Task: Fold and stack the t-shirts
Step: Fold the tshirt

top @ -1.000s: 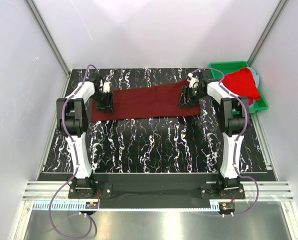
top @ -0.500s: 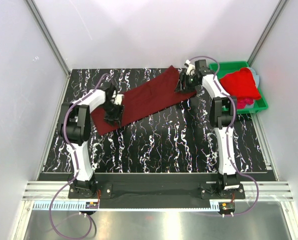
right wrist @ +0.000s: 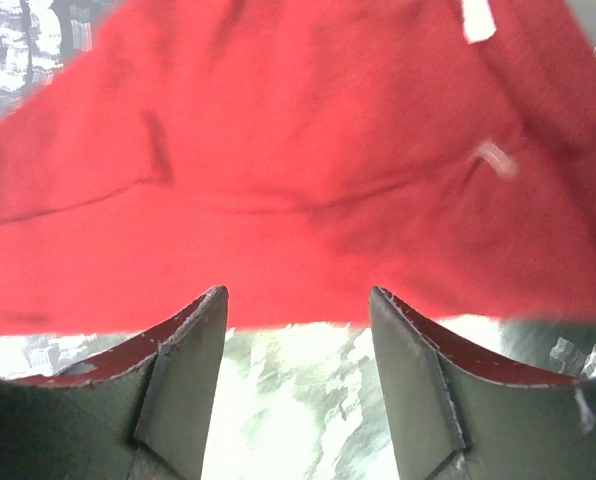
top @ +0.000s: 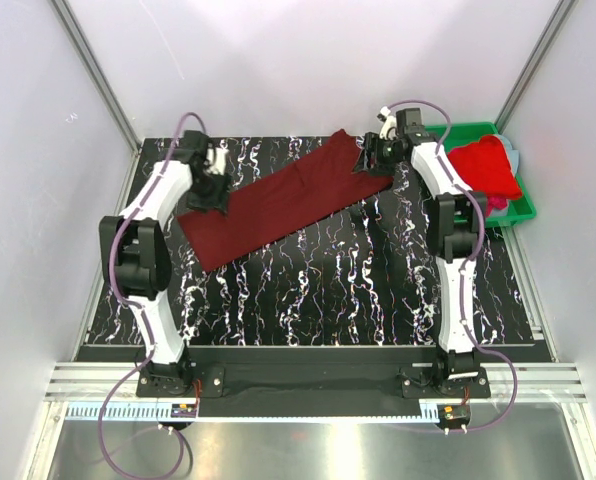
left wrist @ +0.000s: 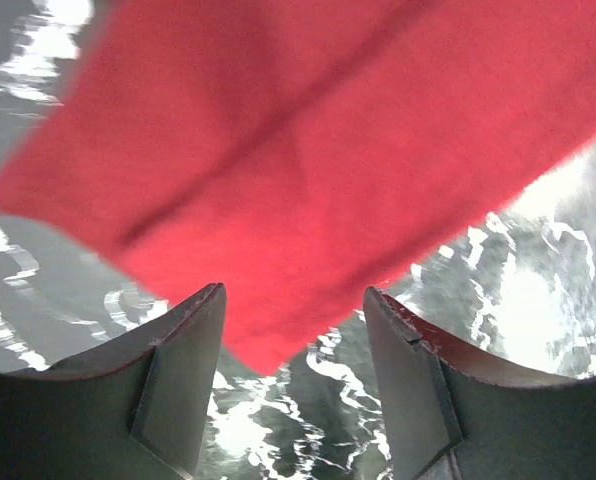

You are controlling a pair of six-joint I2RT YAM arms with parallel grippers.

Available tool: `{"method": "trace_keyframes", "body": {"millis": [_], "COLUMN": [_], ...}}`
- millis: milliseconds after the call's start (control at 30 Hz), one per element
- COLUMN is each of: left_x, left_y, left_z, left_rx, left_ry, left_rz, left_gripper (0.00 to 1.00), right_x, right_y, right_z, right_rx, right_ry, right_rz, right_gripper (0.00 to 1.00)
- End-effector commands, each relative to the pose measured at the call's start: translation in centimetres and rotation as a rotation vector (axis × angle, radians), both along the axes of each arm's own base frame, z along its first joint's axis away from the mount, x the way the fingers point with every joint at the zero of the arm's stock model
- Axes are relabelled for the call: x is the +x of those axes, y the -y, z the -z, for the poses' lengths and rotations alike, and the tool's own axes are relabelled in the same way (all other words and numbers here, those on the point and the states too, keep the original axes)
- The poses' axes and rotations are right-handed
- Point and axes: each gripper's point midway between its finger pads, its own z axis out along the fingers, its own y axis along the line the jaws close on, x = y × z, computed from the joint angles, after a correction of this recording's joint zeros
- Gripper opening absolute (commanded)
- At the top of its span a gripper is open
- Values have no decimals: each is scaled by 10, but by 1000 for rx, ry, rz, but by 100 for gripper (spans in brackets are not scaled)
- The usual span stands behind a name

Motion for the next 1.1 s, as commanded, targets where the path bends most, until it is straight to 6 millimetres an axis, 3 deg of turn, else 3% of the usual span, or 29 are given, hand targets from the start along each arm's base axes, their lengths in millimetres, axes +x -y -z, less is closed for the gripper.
{"method": "trace_keyframes", "body": {"millis": [0, 133, 467, 967, 1067], "left_x": [23, 39, 58, 65, 68], "left_y": [-33, -55, -113, -128, -128], "left_z": [-4, 11, 34, 69, 80], "left_rx": [12, 28, 57, 68, 70], "left_ry": [29, 16, -3, -57, -73], "left_rz": [-68, -102, -197, -210, -204], "left_gripper": [63, 63, 62, 62, 57], "right_x": [-15, -30, -24, -13, -9], "right_y": [-5, -12, 8, 19, 20], "right_z": [-76, -61, -3, 30, 38], "right_rx": [121, 220, 217, 165, 160], "right_ry": [35, -80, -206, -218, -222], "right_rz": [71, 106, 210, 228, 236], "right_gripper": [66, 66, 66, 67, 66]}}
